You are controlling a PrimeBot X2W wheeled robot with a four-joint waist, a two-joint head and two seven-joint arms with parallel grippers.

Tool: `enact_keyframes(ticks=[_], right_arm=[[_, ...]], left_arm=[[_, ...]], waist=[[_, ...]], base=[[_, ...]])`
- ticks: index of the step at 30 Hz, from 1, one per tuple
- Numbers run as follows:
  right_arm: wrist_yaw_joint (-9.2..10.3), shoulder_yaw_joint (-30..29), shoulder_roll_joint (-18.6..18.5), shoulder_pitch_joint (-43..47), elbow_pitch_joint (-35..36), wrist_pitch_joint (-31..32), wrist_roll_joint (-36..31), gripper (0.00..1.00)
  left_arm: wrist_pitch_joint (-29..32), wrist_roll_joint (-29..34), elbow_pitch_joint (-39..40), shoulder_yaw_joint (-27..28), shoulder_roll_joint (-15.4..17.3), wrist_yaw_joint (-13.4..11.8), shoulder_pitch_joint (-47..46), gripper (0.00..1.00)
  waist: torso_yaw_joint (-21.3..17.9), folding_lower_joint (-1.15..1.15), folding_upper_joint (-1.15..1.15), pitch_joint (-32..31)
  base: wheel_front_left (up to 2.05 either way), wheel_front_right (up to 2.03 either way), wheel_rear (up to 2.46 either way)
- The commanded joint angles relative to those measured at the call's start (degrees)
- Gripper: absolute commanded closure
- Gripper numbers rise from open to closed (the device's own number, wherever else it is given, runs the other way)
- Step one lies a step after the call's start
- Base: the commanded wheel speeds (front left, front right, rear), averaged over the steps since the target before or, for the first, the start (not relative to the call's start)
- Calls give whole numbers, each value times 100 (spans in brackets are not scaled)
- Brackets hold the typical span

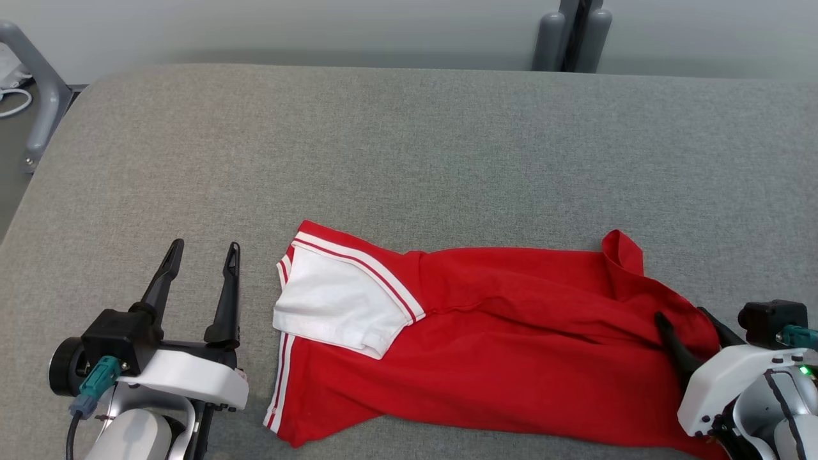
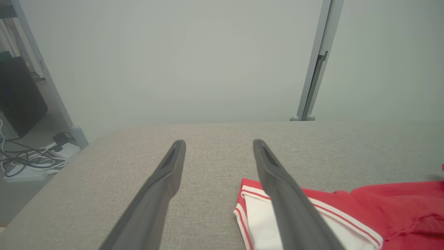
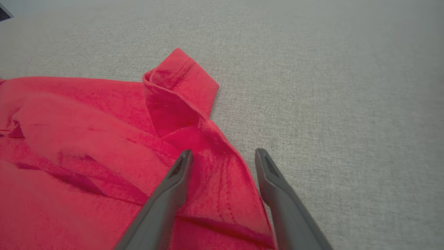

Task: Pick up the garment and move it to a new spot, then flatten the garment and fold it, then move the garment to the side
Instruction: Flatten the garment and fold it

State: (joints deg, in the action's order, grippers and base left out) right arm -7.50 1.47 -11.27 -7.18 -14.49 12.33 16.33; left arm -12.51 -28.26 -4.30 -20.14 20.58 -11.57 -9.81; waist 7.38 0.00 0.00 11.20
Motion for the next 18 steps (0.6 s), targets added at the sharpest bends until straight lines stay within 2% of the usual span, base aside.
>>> enact_keyframes(ticks=[1, 2, 7, 13, 16, 18], right_arm=[[2, 33, -65, -83, -17, -34, 76, 70], [2, 61, -81, -104, -9, -57, 132, 100], [2, 150, -123, -291, 404, -122, 534, 100], [2, -31, -236, -777, 1072, 6, 994, 100], [2, -142, -243, -1146, 989, 70, 1142, 100], [2, -126, -311, -1423, 504, 154, 1183, 100]], left_arm=[[-44, -3, -38, 27, 7, 43, -90, 0], [-60, -5, -75, 34, 4, 43, -114, 0], [-117, -14, -209, 78, 10, 64, -128, 0], [-167, -1, -247, 117, 21, 81, -161, 0], [-168, 19, -244, 94, 17, 104, -203, 0], [-181, 56, -260, 25, -29, 151, -286, 0]], waist=[[1, 0, 0, 37], [-10, 0, 0, 42], [-133, 0, 0, 5], [-284, 0, 0, -44], [-316, 0, 0, -6], [-262, 0, 0, 50]], base=[[0, 0, 0], [0, 0, 0], [0, 0, 0], [0, 0, 0], [0, 0, 0], [0, 0, 0]])
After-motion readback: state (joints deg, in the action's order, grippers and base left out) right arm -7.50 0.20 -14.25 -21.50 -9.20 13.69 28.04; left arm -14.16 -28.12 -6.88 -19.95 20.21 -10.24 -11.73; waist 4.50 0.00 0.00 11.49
